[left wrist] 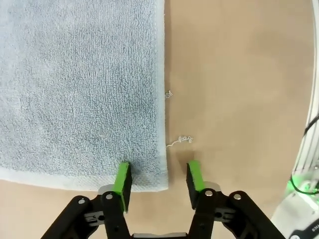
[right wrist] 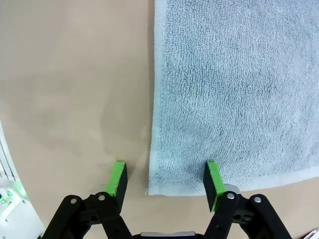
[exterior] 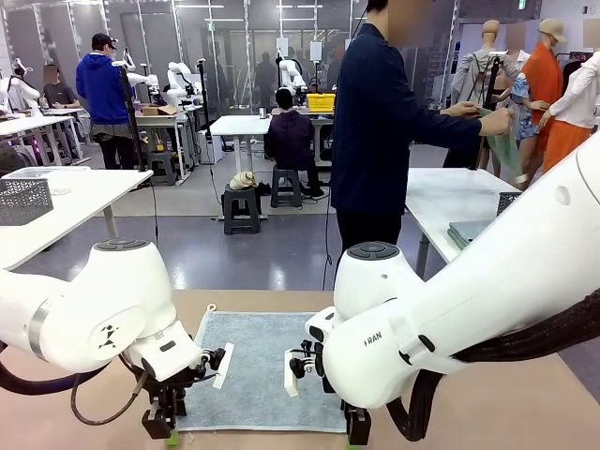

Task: Fold the towels and place them in the basket.
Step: When a person lays out a Towel with hook on the table, fold it in half twice.

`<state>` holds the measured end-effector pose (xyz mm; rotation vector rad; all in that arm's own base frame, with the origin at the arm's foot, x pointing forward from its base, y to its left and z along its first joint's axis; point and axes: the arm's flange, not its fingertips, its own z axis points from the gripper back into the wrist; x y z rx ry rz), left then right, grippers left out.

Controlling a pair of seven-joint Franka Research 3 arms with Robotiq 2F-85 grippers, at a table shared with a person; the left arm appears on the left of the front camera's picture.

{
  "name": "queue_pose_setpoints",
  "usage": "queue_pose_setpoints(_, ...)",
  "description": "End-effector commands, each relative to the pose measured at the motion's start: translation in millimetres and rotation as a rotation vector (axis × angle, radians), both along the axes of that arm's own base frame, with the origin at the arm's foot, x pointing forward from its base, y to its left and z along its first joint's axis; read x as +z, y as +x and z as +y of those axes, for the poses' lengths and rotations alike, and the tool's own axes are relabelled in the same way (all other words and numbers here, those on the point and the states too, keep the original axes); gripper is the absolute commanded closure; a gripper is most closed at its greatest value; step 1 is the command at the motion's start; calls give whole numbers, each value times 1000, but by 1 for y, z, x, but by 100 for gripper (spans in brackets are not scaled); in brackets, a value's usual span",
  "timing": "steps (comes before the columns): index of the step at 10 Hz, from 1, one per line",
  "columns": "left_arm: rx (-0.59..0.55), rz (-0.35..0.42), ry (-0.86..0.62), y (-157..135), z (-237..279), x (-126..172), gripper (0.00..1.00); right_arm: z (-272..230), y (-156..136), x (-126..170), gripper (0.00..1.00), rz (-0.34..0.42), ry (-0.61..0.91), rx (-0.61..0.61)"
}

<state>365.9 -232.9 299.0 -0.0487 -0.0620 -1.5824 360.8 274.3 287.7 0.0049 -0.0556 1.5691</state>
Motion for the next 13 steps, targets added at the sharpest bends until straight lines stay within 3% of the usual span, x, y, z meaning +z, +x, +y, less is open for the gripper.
queue_pose_setpoints(1,13,-35,22,0,-2,-3,59,-1,-2,-5,41,-12,8,-33)
queue_pose_setpoints(2,10,-36,20,1,-4,-2,66,-1,-2,-5,61,-11,8,-37)
queue_pose_setpoints(3,7,-40,18,1,-5,0,78,-1,-2,-4,46,-8,8,-43)
queue_pose_setpoints(4,4,-45,18,0,-6,2,86,-1,-2,-3,81,-15,5,-49)
queue_pose_setpoints(5,0,-50,18,0,-7,3,98,-1,-2,-2,66,-19,2,-52)
queue_pose_setpoints(6,-3,-52,17,0,-8,4,100,-1,-2,-1,100,-20,-3,-53)
queue_pose_setpoints(7,-8,-55,17,1,-8,6,100,-1,-2,0,86,-24,-6,-53)
queue_pose_setpoints(8,-11,-57,18,2,-9,8,100,-1,-3,1,100,-27,-13,-49)
queue_pose_setpoints(13,-8,-98,-12,2,-11,36,100,2,-5,26,100,-32,-2,-40)
